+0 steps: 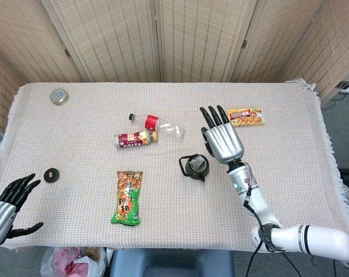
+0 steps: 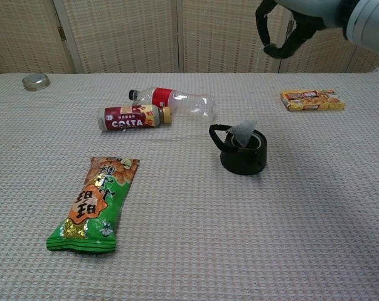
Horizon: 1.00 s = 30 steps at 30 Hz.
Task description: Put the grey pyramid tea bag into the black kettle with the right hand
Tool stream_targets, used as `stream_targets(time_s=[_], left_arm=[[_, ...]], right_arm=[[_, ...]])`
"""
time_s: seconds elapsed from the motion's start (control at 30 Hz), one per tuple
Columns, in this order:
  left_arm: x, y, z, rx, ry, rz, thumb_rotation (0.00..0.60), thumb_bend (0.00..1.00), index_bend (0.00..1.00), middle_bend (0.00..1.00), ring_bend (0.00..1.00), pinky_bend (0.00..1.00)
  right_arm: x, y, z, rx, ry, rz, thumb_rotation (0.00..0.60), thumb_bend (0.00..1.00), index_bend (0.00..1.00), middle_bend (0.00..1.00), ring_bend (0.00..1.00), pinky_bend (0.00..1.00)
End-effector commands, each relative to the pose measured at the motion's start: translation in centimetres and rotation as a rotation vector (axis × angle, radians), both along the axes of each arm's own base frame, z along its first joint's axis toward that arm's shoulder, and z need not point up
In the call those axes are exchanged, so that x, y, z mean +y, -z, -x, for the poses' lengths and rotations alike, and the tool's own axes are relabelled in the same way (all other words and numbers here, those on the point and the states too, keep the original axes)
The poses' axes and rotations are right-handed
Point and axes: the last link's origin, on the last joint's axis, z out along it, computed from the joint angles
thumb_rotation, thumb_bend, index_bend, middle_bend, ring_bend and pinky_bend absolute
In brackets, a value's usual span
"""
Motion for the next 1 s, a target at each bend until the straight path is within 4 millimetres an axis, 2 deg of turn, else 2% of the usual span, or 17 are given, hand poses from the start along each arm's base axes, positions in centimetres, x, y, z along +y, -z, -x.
stream_targets(time_s=[0.03,0.2,0.4,0.73,0.93,1.0], left_arm=[[0.0,0.0,0.0,0.001,-0.001,0.0,0.6,0.15,0.0,0.0,0.0,0.12],[0.2,0.0,0.1,0.002,-0.005,0.004,0.6,0.15,0.0,0.0,0.0,0.11],[0.1,0.0,0.1,0.003,-0.003,0.004,0.6,0.15,0.0,0.0,0.0,0.11],[0.2,0.4,0.0,0.015,-0.007,0.006,0.6,0.15,0.0,0.0,0.0,0.12],[0.4,0.5,0.0,0.021,-0.013,0.006,0.6,0.15,0.0,0.0,0.0,0.12],[0.4,0.5,0.0,0.022,-0.015,0.005,0.6,0.15,0.0,0.0,0.0,0.12]], right_arm=[[-0.2,0.5,0.1,-0.001,0.003,-0.009,0.6,0.34,0.62,0.06,0.0,0.0],[0.1,1.1,0.7,0.023,0.003,-0.018,0.6,0.34,0.63,0.06,0.0,0.0],[1.7,1.8,2.5,0.052,0.014,-0.042,0.6,0.33,0.62,0.06,0.0,0.0],[6.1,2.8,6.9,0.096,0.032,-0.115,0.6,0.33,0.62,0.06,0.0,0.0],[8.1,3.5,8.5,0.126,0.042,-0.167,0.6,0.32,0.62,0.06,0.0,0.0],[9.0,3.7,9.1,0.146,0.057,-0.204,0.6,0.28,0.59,0.04,0.0,0.0]])
